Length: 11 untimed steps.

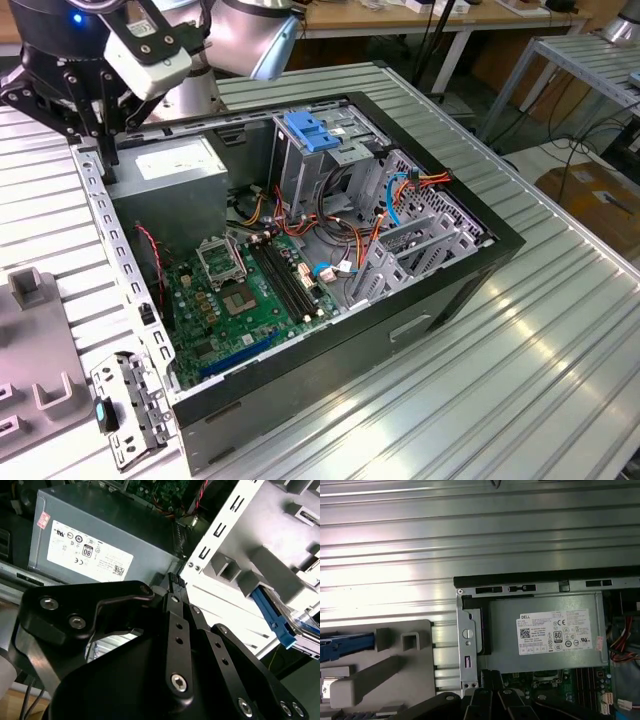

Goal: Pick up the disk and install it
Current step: 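Reach for the disk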

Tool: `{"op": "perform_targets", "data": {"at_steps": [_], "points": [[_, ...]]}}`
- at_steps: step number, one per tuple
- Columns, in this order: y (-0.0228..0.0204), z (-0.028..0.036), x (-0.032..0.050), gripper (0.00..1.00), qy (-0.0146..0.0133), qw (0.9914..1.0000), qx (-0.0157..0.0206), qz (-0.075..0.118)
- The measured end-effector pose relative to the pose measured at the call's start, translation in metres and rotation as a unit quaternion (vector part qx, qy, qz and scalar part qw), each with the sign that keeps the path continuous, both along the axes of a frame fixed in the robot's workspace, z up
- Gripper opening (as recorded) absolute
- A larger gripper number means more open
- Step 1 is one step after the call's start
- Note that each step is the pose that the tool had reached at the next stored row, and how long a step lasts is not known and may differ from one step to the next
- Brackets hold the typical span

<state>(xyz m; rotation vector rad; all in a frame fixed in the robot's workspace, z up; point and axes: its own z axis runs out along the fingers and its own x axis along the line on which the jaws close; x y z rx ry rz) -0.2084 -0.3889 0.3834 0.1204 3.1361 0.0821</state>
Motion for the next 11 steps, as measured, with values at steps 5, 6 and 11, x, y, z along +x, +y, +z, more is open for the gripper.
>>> {"op": "perform_targets", "data": {"at_steps": [5,6,11], "points": [[0.0065,-0.0005,-0.0142,0.11,-0.0001,1.00000,0.0012,0.000],[0.0074,-0.0005,-0.0164,0.11,0.0000,1.00000,0.0013,0.000],[0.0095,-0.0010,-0.0293,0.11,0.0000,1.00000,0.0022,0.000]]}}
